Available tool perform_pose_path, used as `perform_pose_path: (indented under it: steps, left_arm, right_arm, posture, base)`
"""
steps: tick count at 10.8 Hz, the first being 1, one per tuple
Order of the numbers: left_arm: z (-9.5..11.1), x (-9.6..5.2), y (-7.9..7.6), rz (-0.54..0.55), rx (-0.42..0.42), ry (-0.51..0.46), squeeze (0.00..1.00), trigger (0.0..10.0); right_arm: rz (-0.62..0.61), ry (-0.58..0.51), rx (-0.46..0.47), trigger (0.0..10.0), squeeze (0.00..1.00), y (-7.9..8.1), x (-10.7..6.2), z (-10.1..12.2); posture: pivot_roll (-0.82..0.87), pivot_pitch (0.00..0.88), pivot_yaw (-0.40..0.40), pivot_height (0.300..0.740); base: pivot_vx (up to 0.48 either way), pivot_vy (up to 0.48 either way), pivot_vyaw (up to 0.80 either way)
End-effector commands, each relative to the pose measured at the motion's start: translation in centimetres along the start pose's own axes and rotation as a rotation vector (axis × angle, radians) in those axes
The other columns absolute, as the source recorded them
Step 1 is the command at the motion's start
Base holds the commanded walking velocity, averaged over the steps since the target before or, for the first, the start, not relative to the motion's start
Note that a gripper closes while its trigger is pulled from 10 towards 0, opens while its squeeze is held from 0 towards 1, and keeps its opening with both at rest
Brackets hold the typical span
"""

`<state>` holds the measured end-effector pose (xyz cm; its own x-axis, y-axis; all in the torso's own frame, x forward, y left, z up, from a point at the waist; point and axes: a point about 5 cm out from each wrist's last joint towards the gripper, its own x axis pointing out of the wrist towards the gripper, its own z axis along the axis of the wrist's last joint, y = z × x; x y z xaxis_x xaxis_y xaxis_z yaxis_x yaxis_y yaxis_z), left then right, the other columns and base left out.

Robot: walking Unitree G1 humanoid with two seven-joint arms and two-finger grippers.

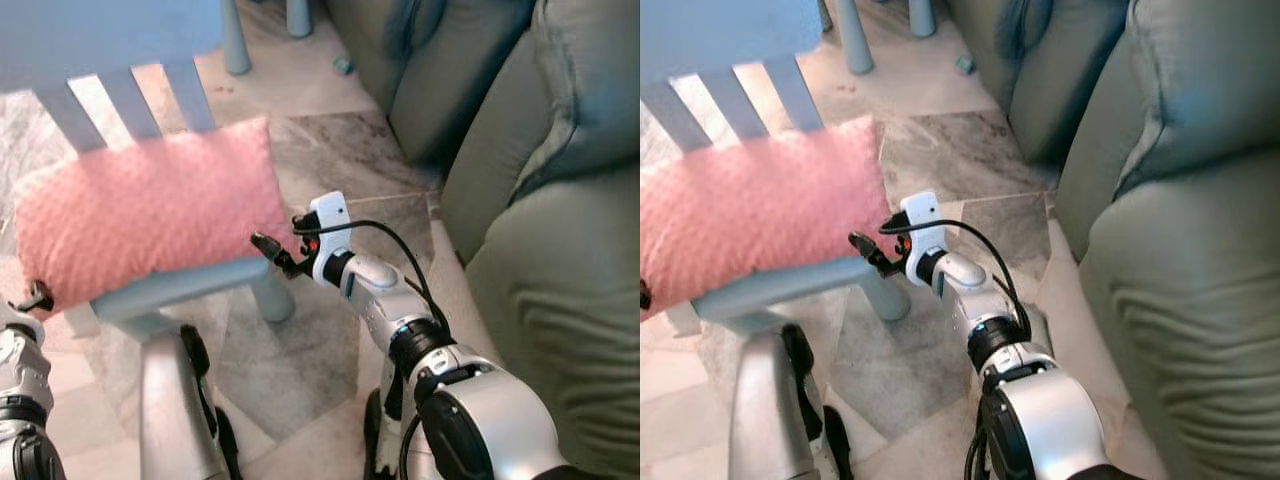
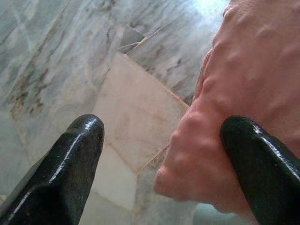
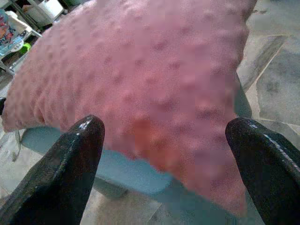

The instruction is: Move the pillow to the sofa

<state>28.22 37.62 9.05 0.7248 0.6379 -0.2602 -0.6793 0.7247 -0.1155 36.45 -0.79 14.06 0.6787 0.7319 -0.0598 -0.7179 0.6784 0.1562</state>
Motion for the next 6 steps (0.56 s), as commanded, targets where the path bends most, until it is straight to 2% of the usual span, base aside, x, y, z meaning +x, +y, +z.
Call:
perform_pose_path:
  steps: [1, 2, 4, 6]
  left_arm:
    - [-0.5, -0.1, 1.1, 0.029, 0.029, 0.024, 0.0, 10.0]
    - [-0.8, -0.2, 0.5, -0.01, 0.057, 0.031, 0.0, 10.0]
    - [-1.8, -0.4, 0.5, -0.022, 0.05, 0.063, 0.0, 10.0]
    - [-1.0, -0.1, 0.0, -0.026, 0.023, 0.045, 0.0, 10.0]
  right_arm:
    - [0.021, 0.007, 0.003, 10.0, 0.0, 0.5, 0.2, -0.3]
    - [0.026, 0.008, -0.001, 10.0, 0.0, 0.7, 0.2, -0.4]
    - [0.034, -0.005, -0.017, 10.0, 0.0, 1.1, 0.5, -0.1]
    - [0.018, -0.037, -0.022, 10.0, 0.0, 1.3, 1.1, 1.1]
  posture:
    - [-0.06, 0.381, -0.004, 0.43]
    - [-0.06, 0.38, -0.003, 0.43]
    - [-0.06, 0.385, -0.004, 0.43]
    - [-0.06, 0.388, -0.004, 0.43]
  base:
    - [0.0, 0.0, 0.0]
    - [0.0, 0.0, 0.0]
    - [0.0, 0.0, 0.0]
    - [0.0, 0.0, 0.0]
